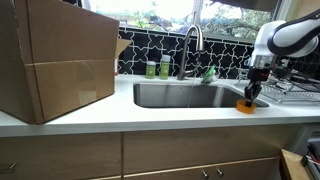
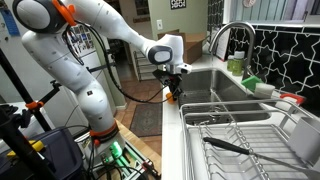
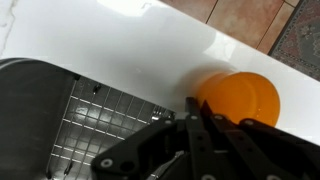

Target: Pick up the orange bowl, pour the water into the sink and put the orange bowl back on the kitchen counter

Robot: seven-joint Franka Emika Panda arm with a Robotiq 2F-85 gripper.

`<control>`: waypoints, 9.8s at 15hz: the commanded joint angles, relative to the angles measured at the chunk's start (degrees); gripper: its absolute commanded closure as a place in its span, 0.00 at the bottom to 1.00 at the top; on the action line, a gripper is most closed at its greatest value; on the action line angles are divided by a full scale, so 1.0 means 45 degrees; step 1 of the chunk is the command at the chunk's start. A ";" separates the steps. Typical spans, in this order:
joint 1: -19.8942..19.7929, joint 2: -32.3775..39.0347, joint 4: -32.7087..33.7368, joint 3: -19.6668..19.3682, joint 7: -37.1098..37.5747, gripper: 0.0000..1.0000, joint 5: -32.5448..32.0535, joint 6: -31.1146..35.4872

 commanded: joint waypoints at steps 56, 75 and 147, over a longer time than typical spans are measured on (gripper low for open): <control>0.1494 -0.0862 0.2118 0.1102 1.1659 0.99 -1.1572 -0.2774; 0.1327 -0.0113 0.0317 0.0149 0.0681 0.99 0.0817 -0.1632; -0.2659 -0.5474 0.2180 0.3702 1.0771 0.00 -0.3355 -0.3560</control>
